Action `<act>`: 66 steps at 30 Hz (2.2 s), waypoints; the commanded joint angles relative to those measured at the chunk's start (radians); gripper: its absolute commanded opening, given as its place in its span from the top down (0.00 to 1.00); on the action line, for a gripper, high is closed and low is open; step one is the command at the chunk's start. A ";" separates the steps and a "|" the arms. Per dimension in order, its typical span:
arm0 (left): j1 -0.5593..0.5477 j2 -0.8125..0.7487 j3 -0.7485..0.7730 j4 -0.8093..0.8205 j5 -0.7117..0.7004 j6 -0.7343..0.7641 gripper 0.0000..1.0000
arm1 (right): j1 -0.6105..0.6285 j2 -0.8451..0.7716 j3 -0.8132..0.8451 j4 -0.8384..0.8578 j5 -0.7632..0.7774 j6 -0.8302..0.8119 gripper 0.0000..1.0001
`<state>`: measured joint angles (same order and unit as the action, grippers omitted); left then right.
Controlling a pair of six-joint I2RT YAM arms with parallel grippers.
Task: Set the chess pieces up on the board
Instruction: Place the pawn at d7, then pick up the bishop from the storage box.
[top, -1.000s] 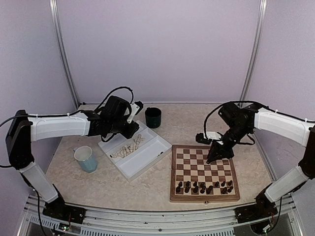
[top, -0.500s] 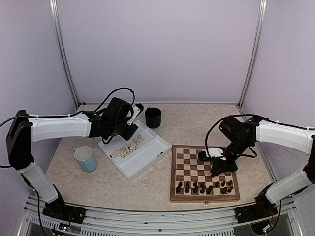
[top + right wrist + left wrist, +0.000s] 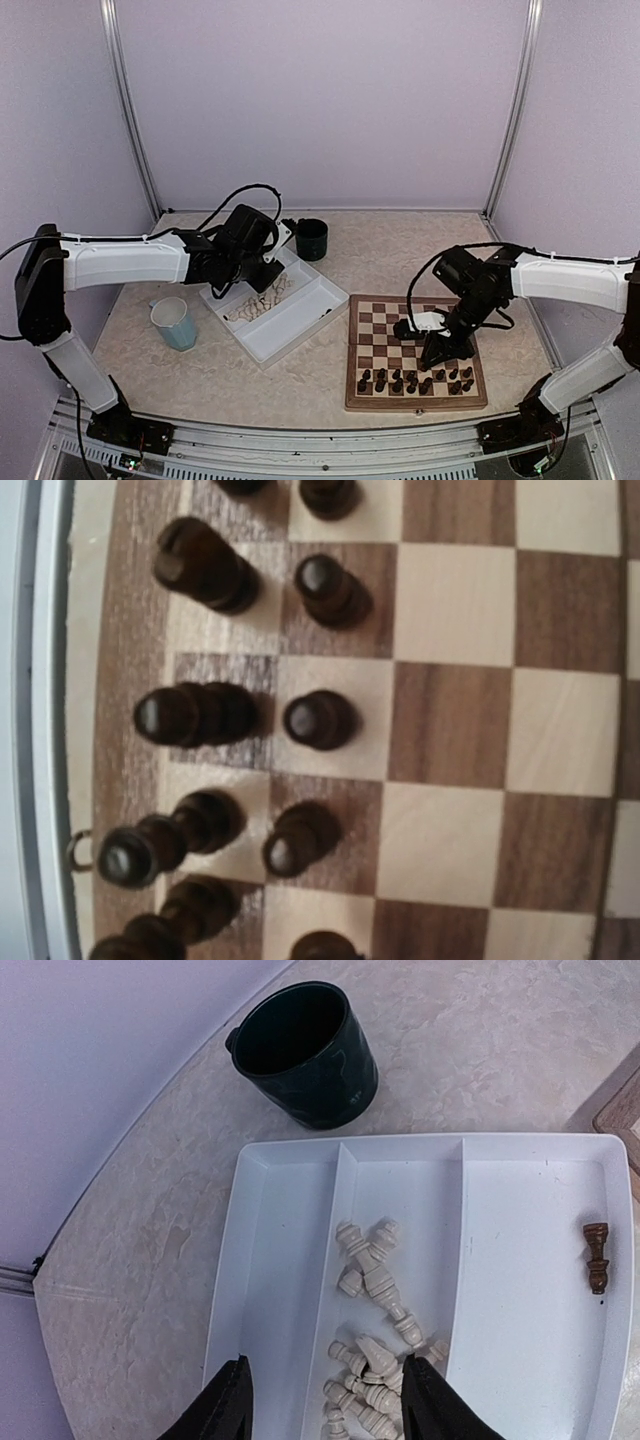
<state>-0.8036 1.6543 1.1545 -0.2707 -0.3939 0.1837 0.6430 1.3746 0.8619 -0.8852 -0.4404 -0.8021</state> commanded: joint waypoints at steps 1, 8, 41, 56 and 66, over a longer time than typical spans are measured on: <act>-0.015 0.008 0.030 -0.011 -0.023 0.005 0.49 | 0.018 0.026 -0.026 0.017 0.007 0.014 0.96; -0.020 0.010 0.029 -0.015 -0.031 0.007 0.49 | 0.020 0.036 -0.030 0.006 0.021 0.004 0.96; -0.037 0.029 0.034 -0.031 -0.040 0.008 0.49 | 0.025 0.057 -0.002 -0.020 -0.012 0.017 0.73; -0.049 0.031 0.042 -0.048 -0.012 -0.026 0.49 | 0.011 0.015 0.079 -0.090 -0.025 0.006 0.67; -0.046 0.032 0.131 -0.259 0.266 -0.178 0.50 | -0.160 0.068 0.269 -0.097 -0.091 0.004 0.64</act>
<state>-0.8616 1.6768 1.2530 -0.4213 -0.2832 0.0818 0.5396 1.4097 1.0565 -0.9810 -0.4858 -0.7982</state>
